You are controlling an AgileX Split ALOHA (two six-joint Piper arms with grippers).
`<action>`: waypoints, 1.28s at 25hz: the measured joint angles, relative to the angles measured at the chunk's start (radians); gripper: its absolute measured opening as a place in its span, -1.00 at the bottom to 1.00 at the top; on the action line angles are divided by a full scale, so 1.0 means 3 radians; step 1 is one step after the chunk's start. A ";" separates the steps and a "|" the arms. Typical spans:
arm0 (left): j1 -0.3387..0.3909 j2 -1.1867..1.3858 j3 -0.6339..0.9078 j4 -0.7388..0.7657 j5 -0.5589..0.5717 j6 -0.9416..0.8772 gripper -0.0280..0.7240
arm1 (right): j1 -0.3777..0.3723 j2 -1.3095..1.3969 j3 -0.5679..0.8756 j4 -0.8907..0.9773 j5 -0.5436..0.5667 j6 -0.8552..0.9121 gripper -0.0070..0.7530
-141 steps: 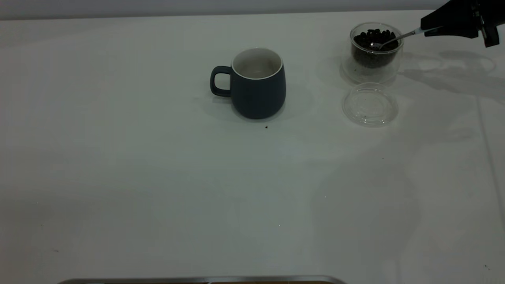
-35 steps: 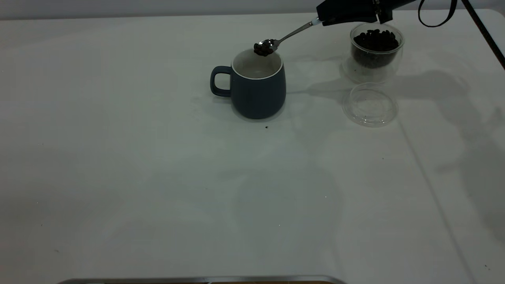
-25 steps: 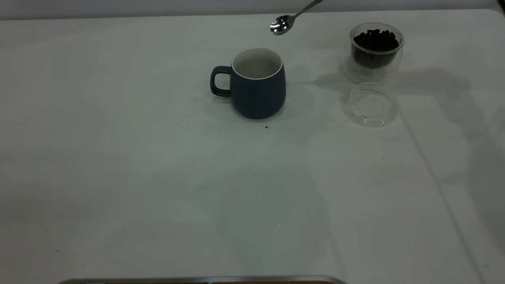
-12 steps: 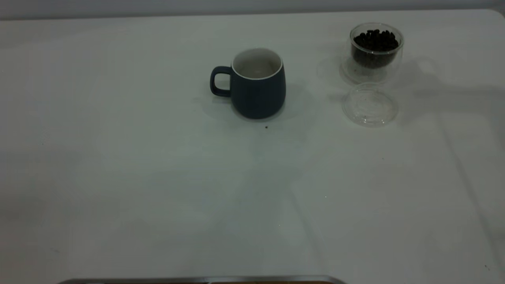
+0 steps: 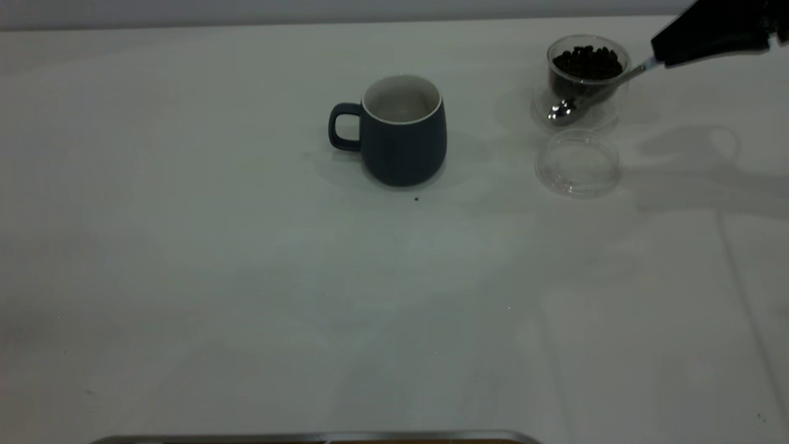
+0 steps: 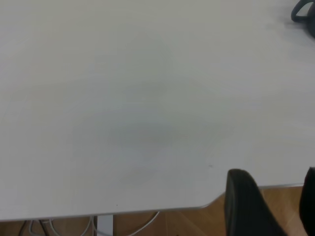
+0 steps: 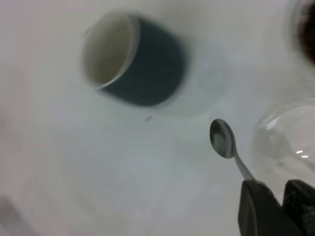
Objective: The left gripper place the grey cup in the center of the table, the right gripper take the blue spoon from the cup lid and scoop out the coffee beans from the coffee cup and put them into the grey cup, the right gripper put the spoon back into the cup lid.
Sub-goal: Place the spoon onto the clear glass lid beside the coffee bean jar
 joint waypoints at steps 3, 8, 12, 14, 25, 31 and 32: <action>0.0000 0.0000 0.0000 0.0000 0.0000 0.0000 -0.03 | -0.0070 0.0221 0.0000 0.0151 -0.0120 -0.0107 -0.73; 0.0000 0.0000 0.0000 -0.0001 0.0000 0.0000 -0.03 | -0.0093 0.0466 -0.0015 0.0231 -0.0177 -0.0206 -0.73; 0.0000 0.0000 0.0000 -0.0001 0.0000 0.0000 -0.03 | -0.0093 0.0559 -0.0045 0.0348 -0.0230 -0.0314 -0.73; 0.0000 0.0000 0.0000 -0.0001 0.0000 0.0000 -0.03 | -0.0093 0.0590 -0.0045 0.0399 -0.0237 -0.0364 -0.73; 0.0000 0.0000 0.0000 -0.0001 0.0000 0.0000 -0.03 | -0.0093 0.0789 -0.0048 0.0776 -0.0172 -0.0652 -0.72; 0.0000 0.0000 0.0000 -0.0001 0.0000 0.0000 -0.03 | -0.0093 0.0811 -0.0048 0.0790 -0.0220 -0.0716 -0.52; 0.0000 0.0000 0.0000 -0.0001 0.0000 0.0000 -0.03 | -0.0093 0.0820 -0.0048 0.0790 -0.0239 -0.0727 -0.45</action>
